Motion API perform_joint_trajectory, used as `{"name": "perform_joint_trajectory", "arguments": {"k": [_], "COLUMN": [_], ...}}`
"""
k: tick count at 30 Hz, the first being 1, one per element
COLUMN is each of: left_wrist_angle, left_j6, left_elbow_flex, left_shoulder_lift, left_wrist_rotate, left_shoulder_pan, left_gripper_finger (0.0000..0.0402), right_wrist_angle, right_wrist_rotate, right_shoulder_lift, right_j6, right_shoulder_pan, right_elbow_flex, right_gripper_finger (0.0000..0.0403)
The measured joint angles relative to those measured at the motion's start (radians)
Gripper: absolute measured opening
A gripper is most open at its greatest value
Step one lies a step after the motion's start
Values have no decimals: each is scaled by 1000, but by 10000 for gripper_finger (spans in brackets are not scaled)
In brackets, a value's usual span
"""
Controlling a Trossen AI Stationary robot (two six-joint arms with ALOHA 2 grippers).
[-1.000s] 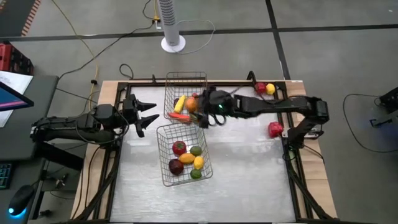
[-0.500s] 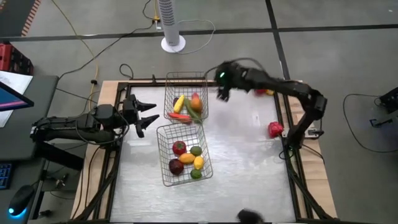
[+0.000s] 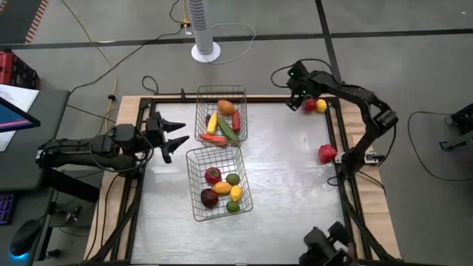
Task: Sort produce into baskets
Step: Put the yellow lemon into the bottom basket
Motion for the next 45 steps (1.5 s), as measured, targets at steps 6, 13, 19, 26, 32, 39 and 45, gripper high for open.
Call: {"name": "perform_joint_trajectory", "arguments": {"k": [6, 13, 19, 26, 32, 39, 45], "left_wrist_angle": [11, 9, 9, 8, 7, 6, 6], "left_j6": [16, 15, 16, 15, 15, 29, 21], "left_elbow_flex": [0, 0, 0, 0, 0, 0, 0], "left_shoulder_lift": [0, 0, 0, 0, 0, 0, 0], "left_wrist_rotate": [-17, -16, -16, -16, -16, -15, -9], "left_shoulder_pan": [1, 0, 0, 0, 0, 0, 0], "left_gripper_finger": [239, 239, 239, 239, 239, 239, 239], "right_wrist_angle": [23, -47, -14, 14, -34, -101, -118], "right_wrist_rotate": [3, 1, -59, -78, -2, 55, 96], "right_shoulder_lift": [0, 0, 0, 102, 172, 148, 117], "right_j6": [-34, 9, 39, 56, 57, 58, 79], "right_shoulder_pan": [-61, -106, -118, -131, -126, -102, -87], "right_elbow_flex": [-15, -15, -54, -102, -97, -101, -101], "right_gripper_finger": [366, 366, 367, 367, 365, 356, 326]}}
